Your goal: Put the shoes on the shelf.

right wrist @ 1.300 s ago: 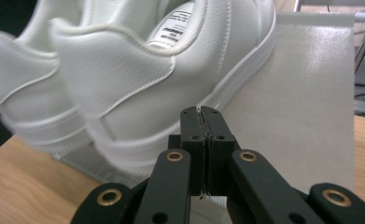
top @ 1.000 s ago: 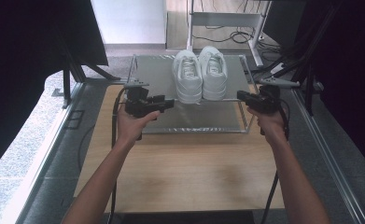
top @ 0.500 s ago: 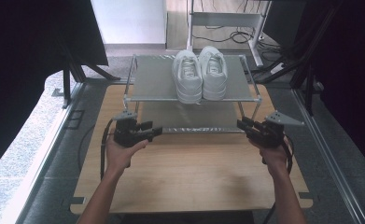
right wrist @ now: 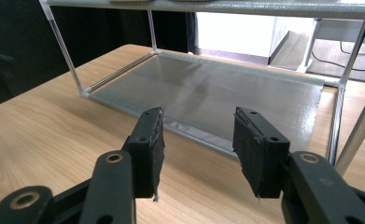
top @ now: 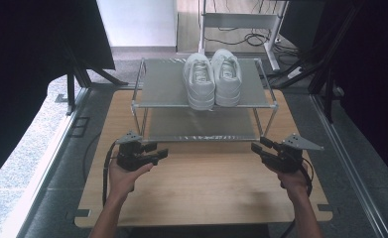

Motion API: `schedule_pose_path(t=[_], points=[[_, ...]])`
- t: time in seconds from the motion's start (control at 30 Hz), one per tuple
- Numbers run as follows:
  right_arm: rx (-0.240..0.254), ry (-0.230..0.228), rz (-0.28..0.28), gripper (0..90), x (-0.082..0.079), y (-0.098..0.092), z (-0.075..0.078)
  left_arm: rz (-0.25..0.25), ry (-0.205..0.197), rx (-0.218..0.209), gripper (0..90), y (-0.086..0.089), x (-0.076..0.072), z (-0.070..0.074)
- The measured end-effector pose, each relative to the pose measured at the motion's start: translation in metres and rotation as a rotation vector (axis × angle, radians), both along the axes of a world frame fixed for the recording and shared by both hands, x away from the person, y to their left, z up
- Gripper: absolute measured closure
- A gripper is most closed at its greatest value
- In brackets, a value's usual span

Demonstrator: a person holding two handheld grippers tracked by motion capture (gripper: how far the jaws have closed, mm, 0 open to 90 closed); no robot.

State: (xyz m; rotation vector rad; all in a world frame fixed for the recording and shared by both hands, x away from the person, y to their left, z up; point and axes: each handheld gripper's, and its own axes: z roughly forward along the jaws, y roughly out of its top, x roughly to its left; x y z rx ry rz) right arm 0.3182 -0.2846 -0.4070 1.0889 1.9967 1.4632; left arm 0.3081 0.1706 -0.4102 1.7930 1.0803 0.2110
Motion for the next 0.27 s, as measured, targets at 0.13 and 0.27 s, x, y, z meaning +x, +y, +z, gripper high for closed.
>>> schedule_pose_path(t=[0.13, 0.27], points=[[-0.007, -0.007, -0.034, 48.4, -0.0018, -0.0021, -0.0022, -0.005, 0.012, -0.012, 40.9, 0.0010, -0.0010, -0.0022], [-0.003, 0.000, -0.057, 45.7, 0.0001, -0.0056, -0.0050, -0.001, 0.015, -0.012, 39.9, 0.0011, -0.0037, -0.0035]])
